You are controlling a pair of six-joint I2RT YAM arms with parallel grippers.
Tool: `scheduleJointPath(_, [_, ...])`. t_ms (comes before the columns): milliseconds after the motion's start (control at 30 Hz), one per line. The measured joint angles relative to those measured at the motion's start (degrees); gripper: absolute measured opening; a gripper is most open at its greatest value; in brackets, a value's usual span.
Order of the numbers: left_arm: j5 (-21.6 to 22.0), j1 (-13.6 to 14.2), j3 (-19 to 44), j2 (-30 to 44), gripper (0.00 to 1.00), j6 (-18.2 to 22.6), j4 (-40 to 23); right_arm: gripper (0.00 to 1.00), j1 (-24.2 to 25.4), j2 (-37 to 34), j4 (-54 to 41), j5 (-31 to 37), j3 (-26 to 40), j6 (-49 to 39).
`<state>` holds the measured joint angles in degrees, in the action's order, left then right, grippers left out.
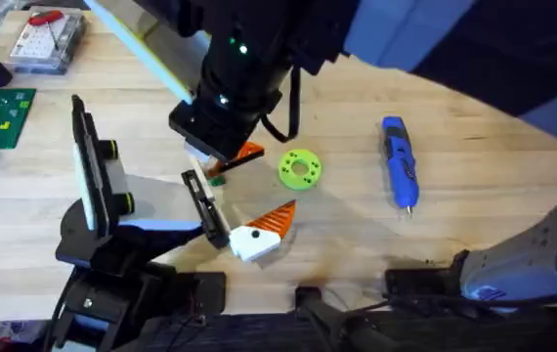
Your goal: Pick up the gripper from the table and insert it into the empty holder that is missing its gripper. Then pick up a screw, insert it into the mounting hole, and use the screwdriver to tighten it. Finally, clean up the table by picking up the vegetable and placing it into the bucket.
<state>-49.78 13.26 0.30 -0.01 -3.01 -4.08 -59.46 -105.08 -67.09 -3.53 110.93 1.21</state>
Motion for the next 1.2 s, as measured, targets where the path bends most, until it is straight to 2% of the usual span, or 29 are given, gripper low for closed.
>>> scheduleJointPath(1133, [0.0,0.0,0.0,0.0,0.986,-0.4,0.0,0.003,0.0,-1.8,-0.7,-0.4,0.0,0.0])
scheduleJointPath(1167, [0.0,0.0,0.0,0.0,0.986,-0.4,0.0,0.040,0.0,-1.8,-0.7,-0.4,0.0,0.1])
scheduleJointPath(1200, [0.0,0.0,0.0,0.0,0.986,-0.4,0.0,0.190,0.0,-1.8,-0.7,-0.3,0.0,0.0])
